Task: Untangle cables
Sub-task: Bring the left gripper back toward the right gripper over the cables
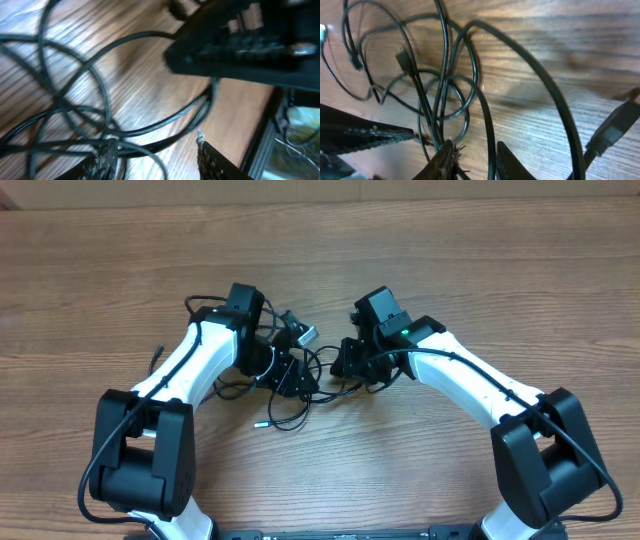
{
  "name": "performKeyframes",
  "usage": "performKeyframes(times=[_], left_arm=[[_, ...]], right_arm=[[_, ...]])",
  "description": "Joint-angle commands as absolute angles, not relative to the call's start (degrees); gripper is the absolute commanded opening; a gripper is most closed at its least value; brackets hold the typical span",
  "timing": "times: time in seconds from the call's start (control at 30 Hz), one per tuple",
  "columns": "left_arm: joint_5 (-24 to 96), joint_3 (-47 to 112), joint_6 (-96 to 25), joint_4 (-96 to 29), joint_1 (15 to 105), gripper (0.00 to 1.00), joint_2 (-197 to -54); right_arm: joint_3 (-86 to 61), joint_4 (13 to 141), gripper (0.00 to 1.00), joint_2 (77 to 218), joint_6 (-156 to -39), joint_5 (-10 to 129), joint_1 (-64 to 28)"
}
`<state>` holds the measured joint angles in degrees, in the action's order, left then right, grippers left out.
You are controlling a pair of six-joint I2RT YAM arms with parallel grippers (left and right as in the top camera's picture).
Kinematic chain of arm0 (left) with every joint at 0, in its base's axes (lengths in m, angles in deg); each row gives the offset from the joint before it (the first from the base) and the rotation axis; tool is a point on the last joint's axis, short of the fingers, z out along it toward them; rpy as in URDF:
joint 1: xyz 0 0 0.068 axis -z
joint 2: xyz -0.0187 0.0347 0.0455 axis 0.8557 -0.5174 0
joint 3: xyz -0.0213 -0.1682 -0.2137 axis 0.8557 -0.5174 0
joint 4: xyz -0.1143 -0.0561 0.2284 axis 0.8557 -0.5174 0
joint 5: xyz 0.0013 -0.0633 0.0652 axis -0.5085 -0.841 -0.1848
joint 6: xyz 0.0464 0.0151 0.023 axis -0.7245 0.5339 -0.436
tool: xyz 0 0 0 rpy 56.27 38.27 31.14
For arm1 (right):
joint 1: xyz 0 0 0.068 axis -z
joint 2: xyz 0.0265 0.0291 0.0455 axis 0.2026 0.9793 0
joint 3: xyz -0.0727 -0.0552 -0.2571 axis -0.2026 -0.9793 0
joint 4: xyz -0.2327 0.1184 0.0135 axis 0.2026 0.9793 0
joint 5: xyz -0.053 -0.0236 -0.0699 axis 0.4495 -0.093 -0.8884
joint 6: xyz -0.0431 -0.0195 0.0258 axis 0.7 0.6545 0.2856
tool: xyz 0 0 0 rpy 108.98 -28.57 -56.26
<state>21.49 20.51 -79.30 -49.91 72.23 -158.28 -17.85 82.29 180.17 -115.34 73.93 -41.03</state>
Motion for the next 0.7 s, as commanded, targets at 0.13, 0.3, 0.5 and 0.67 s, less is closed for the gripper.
performKeyframes(times=[0.13,0.3,0.5,0.67], left_arm=[[17.8,20.3,-84.9,-50.0,73.6,0.52,-158.8],[22.7,20.3,-82.3,-46.2,75.1,0.44,-158.8],[23.9,19.9,-82.3,-46.5,76.2,0.44,-158.8],[24.0,17.7,-80.3,-43.1,76.6,0.41,-158.8]], right_arm=[[-18.2,81.8,0.04,180.2,-119.8,75.7,-40.8],[-18.2,79.2,0.04,180.2,-117.6,89.9,-37.7],[-18.2,79.3,0.04,180.2,-117.6,96.2,-32.1],[-18.2,79.4,0.04,180.2,-117.6,96.2,-31.1]])
